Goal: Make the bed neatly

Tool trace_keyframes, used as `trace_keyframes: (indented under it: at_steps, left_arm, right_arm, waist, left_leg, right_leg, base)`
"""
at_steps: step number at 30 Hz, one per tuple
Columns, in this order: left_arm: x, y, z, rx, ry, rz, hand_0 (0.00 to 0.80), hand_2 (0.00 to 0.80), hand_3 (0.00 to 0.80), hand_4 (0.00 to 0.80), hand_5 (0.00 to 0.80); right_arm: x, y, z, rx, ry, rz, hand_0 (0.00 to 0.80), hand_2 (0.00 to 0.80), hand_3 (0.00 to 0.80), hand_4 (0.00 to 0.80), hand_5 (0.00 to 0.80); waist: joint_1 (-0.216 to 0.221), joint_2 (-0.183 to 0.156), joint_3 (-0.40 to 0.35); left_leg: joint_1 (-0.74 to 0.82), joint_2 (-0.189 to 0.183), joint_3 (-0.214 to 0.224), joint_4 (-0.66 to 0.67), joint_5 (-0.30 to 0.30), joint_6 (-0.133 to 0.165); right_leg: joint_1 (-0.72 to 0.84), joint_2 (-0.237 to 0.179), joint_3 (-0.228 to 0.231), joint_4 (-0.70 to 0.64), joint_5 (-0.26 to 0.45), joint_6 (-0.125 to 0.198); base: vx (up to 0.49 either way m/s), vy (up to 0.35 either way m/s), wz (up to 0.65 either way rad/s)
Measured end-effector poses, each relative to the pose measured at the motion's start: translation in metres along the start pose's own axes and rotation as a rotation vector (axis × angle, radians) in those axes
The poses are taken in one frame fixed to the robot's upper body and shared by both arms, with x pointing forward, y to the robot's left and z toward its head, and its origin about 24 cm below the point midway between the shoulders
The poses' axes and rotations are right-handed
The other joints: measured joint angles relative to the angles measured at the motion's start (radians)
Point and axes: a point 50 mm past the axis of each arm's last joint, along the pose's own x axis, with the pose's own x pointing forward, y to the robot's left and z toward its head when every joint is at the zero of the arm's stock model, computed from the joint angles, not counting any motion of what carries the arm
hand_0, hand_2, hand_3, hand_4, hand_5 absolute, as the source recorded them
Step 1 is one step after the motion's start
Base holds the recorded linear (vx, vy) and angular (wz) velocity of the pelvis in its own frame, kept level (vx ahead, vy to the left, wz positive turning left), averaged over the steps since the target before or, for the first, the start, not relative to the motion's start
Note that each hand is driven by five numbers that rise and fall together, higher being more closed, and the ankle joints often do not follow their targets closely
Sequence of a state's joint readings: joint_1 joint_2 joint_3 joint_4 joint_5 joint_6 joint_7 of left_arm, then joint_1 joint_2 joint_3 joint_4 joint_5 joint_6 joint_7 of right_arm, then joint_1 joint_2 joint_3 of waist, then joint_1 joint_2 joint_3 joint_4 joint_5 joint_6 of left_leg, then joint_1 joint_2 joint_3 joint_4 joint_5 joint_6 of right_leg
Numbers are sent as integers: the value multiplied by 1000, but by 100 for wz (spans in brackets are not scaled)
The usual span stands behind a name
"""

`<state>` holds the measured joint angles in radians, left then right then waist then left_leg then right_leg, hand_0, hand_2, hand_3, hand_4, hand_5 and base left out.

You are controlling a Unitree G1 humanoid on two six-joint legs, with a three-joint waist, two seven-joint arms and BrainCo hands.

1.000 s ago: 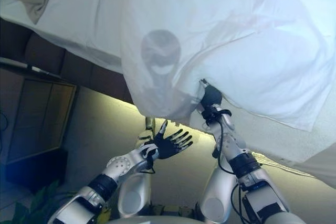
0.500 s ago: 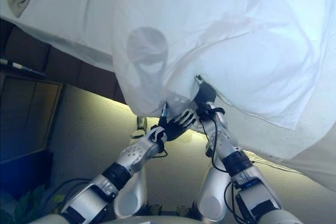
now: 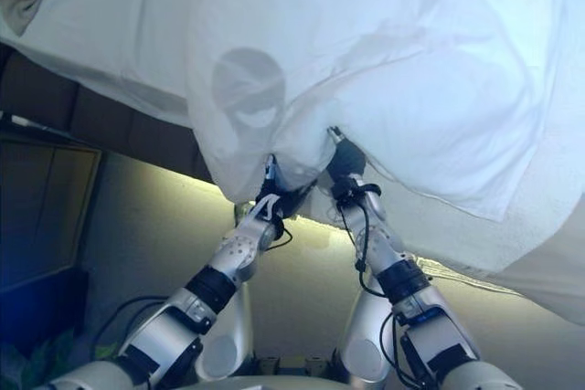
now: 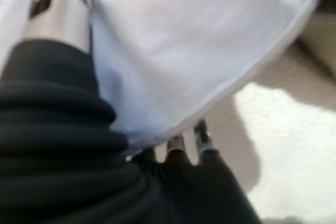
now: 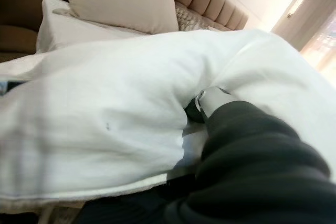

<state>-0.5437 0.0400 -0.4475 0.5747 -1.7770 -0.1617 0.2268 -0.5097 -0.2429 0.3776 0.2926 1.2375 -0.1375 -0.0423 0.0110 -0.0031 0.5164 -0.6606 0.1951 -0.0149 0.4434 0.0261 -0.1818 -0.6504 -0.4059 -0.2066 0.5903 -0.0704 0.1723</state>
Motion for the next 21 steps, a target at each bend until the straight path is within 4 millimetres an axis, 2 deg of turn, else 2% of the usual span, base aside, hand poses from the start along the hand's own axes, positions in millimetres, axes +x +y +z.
trace_keyframes:
  at_steps: [1, 2, 7, 8, 13, 21]
  left_arm:
    - [0, -2, 2, -1, -12, 0, 480, 480, 480, 480, 480]
    - [1, -3, 6, -3, -27, -4, 800, 800, 800, 800, 800]
    - [1, -9, 19, -23, -86, -35, 800, 800, 800, 800, 800]
    - [1, -9, 22, -19, -93, -43, 800, 800, 800, 800, 800]
    - [0, -10, 23, -17, -101, -79, 800, 800, 800, 800, 800]
    - [-7, -3, 23, 21, -125, -98, 800, 800, 800, 800, 800]
  right_arm:
    - [0, 0, 0, 0, 5, 0, 800, 800, 800, 800, 800]
    - [0, 0, 0, 0, 6, -1, 800, 800, 800, 800, 800]
    - [0, -1, -2, -1, 29, -8, 800, 800, 800, 800, 800]
    - [0, -2, -3, -2, 40, -14, 800, 800, 800, 800, 800]
    - [-2, -4, -5, -13, 57, -19, 800, 800, 800, 800, 800]
    - [-21, -32, -17, -10, 75, -82, 800, 800, 800, 800, 800]
  waist:
    - [0, 0, 0]
    - [-1, 0, 0]
    - [-3, 0, 0]
    - [-3, 0, 0]
    - [-23, 1, 0]
    - [-25, 6, 2]
  left_leg:
    - [2, -1, 3, 1, 0, 0]
    - [4, 0, 7, 1, 0, 0]
    - [10, 3, 19, 4, -2, 3]
    - [20, 2, 33, 3, -3, 6]
    - [27, 4, 58, -2, -6, 13]
    - [38, 4, 77, -15, -8, 17]
  right_leg:
    - [0, 0, 5, 0, 0, 0]
    - [0, 0, 7, 0, 0, 0]
    - [0, -1, 16, -1, 2, -3]
    - [0, -2, 29, -2, 4, -1]
    - [0, -6, 37, -14, 10, 6]
    - [-1, -11, 44, -29, 15, 7]
  base:
    - [24, 93, -6]
    - [23, 98, -6]
    - [24, 116, -4]
    - [19, 120, -11]
    - [8, 92, -6]
    - [-9, 2, -2]
